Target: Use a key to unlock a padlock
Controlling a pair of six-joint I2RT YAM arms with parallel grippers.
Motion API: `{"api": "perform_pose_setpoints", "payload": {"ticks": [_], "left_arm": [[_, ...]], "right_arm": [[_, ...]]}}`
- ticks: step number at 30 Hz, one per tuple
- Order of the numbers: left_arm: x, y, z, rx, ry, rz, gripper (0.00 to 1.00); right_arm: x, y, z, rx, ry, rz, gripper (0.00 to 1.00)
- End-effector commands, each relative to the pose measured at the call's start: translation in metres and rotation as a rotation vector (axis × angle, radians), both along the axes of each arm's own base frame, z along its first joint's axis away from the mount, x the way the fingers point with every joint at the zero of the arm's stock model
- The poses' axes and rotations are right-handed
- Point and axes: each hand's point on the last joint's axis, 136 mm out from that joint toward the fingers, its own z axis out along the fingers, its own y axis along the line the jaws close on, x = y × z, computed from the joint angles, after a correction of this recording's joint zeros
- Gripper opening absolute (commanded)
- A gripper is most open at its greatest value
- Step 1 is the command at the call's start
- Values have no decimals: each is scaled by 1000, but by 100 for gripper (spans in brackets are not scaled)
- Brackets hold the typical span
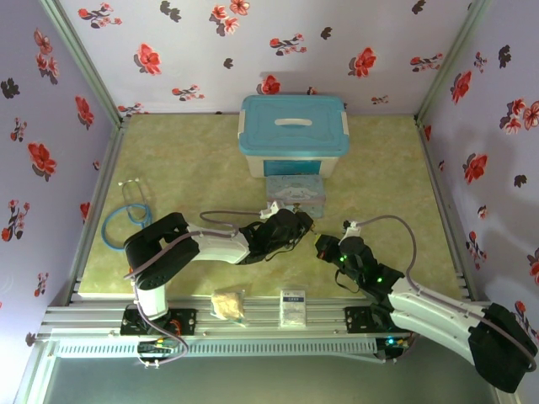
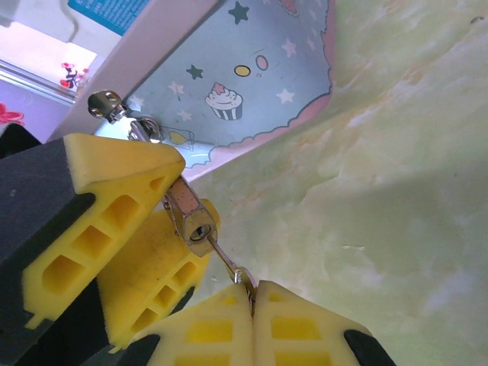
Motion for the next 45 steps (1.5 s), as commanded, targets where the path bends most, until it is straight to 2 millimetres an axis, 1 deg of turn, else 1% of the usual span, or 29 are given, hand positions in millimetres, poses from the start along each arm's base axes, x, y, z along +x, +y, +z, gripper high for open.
{"api": "perform_pose_setpoints", "payload": {"ticks": [1,4,9,12,14,18,22,31,36,39,42,45], "left_arm": [[6,-5,11,-56,-29,25,0],[7,-8,11,-66,-30,26,0],[8,-11,15,-78,-36,24,0],[7,-14,20,-92,-38,12,0],[4,-15,20,-94,-34,8,0],[-4,-19,12,-112,-6,8,0],[-9,-23,9,-119,-3,7,0],[-10,-28,15,-157,0,-7,0],[-13,-29,20,-175,1,-17,0],[-13,-30,24,-180,-7,-24,0],[-14,-30,23,-178,-4,-26,0],[-14,-32,22,-190,-1,-27,0]], "right_arm": [[5,-5,11,18,-37,-35,0],[2,-8,7,11,-26,-37,0],[3,-4,2,24,-12,-31,0],[6,-2,4,30,-17,-34,0],[9,-2,10,40,-37,-45,0],[12,-5,21,62,-73,-62,0],[11,-9,16,66,-59,-73,0],[14,-8,12,69,-50,-73,0],[19,1,22,108,-78,-3,0],[23,2,26,126,-92,31,0],[25,7,36,143,-111,76,0],[24,11,38,133,-118,107,0]]}}
